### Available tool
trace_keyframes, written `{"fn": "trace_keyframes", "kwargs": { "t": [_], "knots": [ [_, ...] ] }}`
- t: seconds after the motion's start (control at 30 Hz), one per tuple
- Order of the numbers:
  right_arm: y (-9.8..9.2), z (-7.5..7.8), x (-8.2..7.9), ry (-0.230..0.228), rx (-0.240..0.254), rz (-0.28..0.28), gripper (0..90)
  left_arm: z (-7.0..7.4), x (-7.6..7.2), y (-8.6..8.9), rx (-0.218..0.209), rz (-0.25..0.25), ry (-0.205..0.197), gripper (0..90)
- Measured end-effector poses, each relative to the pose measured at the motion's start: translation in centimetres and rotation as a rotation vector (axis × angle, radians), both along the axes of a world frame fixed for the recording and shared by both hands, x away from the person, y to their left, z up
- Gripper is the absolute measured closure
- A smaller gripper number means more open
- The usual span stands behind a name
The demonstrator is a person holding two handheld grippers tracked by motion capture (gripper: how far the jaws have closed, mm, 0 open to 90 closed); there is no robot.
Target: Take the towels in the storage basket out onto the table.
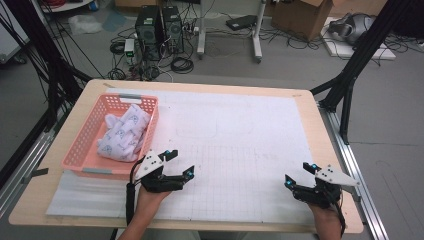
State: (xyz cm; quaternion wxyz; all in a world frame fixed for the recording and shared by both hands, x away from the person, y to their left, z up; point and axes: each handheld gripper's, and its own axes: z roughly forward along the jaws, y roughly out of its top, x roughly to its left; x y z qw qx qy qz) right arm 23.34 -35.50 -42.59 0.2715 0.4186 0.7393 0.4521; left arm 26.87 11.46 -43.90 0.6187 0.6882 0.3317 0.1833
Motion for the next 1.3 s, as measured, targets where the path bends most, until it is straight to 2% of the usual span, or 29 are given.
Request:
{"fn": "trace_keyframes", "kwargs": {
  "t": [0.1, 0.27, 0.43, 0.47, 0.6, 0.8, 1.0, 1.03, 1.3],
  "knots": [
    [0.1, -0.1, 0.1, -0.002, -0.018, 0.018, 19.2, -0.1, 0.0, -0.2, -0.005, -0.006, 0.002, 17.1],
    [0.2, -0.2, 0.3, 0.015, -0.015, 0.029, 19.2, -0.1, 0.0, -0.2, -0.002, -0.002, 0.001, 16.8],
    [0.0, -0.3, 0.3, 0.023, 0.024, 0.033, 19.3, 0.0, 0.0, -0.1, -0.03, -0.03, 0.008, 18.4],
    [-0.1, -0.3, 0.3, 0.055, 0.056, 0.038, 21.9, 0.1, 0.0, -0.1, -0.03, -0.032, 0.01, 18.0],
    [0.2, 0.1, 0.3, 0.053, 0.084, 0.035, 20.4, 0.5, 0.0, -0.2, -0.019, -0.027, 0.01, 17.4],
    [0.4, 0.0, 0.5, 0.063, 0.081, 0.028, 17.3, 2.0, -0.4, 0.1, -0.016, -0.006, -0.018, 16.7],
    [0.7, 0.2, 0.6, 0.058, 0.078, 0.03, 17.3, 4.3, -0.4, 2.3, -0.029, 0.041, -0.04, 16.7],
    [0.7, 0.2, 0.6, 0.058, 0.078, 0.03, 17.3, 4.3, -0.4, 2.3, -0.029, 0.041, -0.04, 16.7],
    [0.8, 0.3, 0.5, 0.06, 0.083, 0.042, 16.8, 7.0, -0.2, 5.5, -0.016, 0.067, -0.051, 17.0]
  ]
}}
